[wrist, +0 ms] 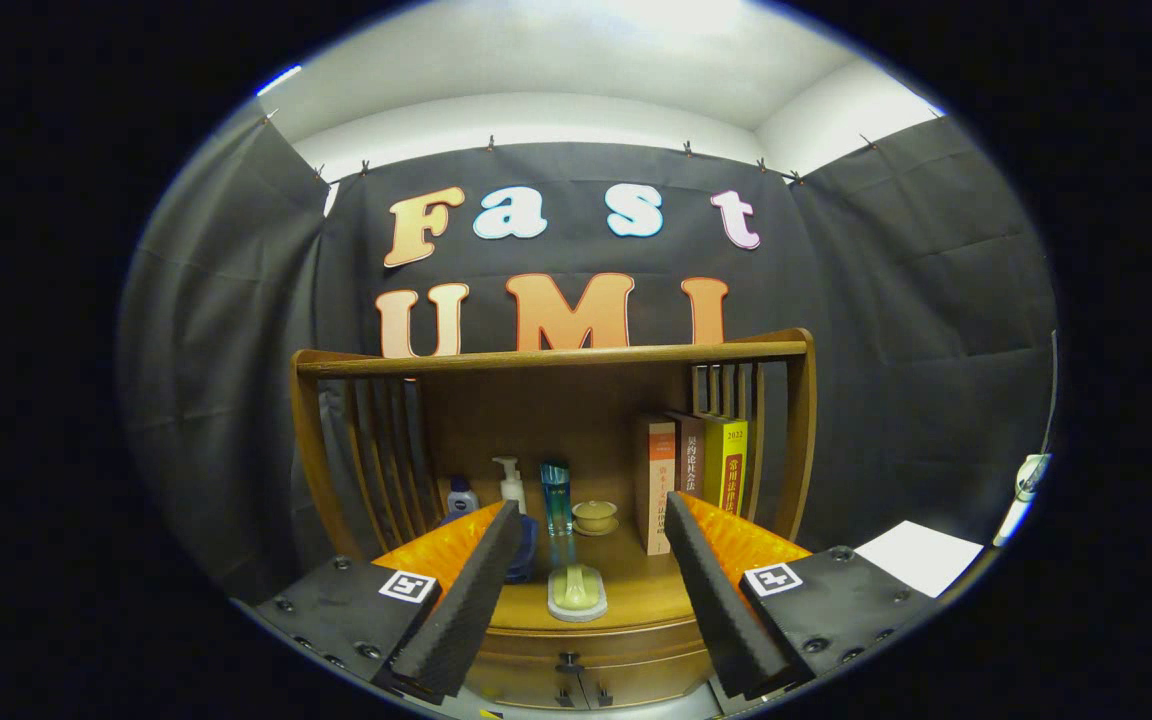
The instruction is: Pull open the drawer, take out the items inside it, and place them on the countertop above the cabinet.
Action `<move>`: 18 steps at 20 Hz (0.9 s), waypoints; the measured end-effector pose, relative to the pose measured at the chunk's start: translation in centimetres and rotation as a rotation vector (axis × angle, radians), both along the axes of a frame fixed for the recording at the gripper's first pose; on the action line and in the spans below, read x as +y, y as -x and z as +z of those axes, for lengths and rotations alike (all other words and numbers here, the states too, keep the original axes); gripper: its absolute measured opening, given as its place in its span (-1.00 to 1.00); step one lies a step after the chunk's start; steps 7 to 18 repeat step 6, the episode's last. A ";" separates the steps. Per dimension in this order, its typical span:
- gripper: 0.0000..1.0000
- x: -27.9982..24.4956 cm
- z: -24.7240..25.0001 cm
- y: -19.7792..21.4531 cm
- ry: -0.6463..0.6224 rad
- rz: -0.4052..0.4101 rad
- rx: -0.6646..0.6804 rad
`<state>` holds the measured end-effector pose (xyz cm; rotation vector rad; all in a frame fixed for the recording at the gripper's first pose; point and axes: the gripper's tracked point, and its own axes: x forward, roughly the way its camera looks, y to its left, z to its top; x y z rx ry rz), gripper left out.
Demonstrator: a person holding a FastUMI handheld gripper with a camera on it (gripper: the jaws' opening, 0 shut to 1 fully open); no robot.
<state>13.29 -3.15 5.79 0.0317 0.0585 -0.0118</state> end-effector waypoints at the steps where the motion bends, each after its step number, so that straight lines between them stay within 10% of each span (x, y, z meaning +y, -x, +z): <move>1: 0.93 -0.2 -0.1 0.0 0.000 -0.003 0.001; 18: 0.93 -0.7 -0.7 0.2 -0.001 -0.004 0.006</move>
